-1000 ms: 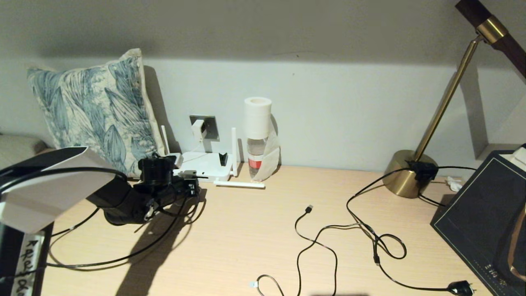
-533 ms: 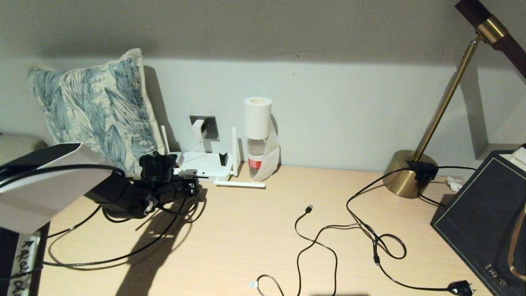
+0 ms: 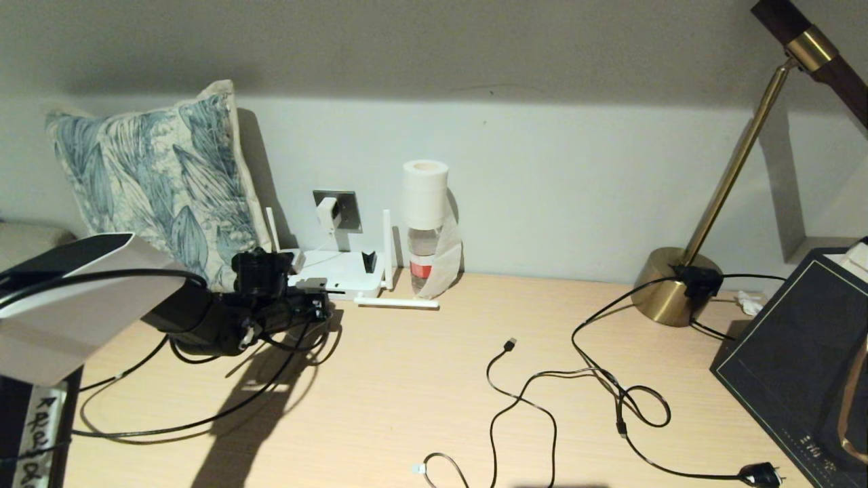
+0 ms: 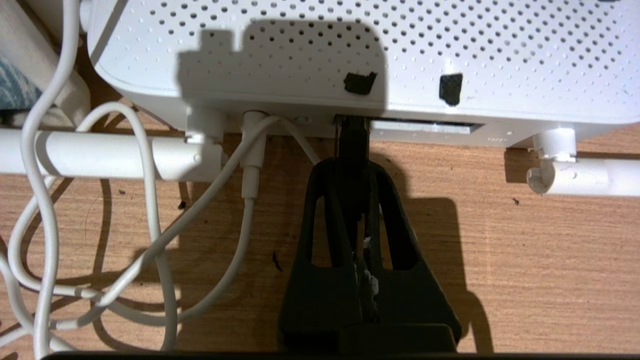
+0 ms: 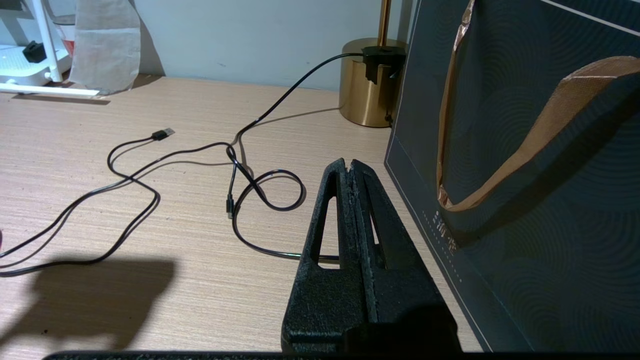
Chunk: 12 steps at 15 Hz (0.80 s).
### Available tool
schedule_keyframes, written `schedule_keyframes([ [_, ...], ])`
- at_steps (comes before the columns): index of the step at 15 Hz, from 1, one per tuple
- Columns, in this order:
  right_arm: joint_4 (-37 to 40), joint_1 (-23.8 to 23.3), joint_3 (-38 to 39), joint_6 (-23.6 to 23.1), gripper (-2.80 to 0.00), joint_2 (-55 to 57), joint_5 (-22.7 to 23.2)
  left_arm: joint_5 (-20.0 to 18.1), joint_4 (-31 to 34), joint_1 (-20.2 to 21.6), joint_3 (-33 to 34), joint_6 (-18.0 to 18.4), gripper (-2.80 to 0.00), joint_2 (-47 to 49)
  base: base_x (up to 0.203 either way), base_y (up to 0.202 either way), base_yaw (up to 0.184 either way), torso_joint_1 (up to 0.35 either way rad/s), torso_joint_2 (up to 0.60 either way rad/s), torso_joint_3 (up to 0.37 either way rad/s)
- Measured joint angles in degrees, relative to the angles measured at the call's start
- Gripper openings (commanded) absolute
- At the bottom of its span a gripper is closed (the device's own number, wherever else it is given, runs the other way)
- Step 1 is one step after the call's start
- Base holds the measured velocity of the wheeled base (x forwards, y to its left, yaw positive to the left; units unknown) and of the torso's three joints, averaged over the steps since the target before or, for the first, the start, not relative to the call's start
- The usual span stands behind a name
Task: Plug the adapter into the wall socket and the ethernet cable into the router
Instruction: Plug cable into router interface
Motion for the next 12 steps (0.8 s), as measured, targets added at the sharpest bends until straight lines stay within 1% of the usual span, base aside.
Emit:
schedule_keyframes([
  [12,0.0,0.0,0.0,0.0,-2.80,0.0,0.0,0.1,0.4,0.0,-1.1,0.0,-2.80,-0.3,0.000,0.000,0.000,0.000,0.00,0.000],
])
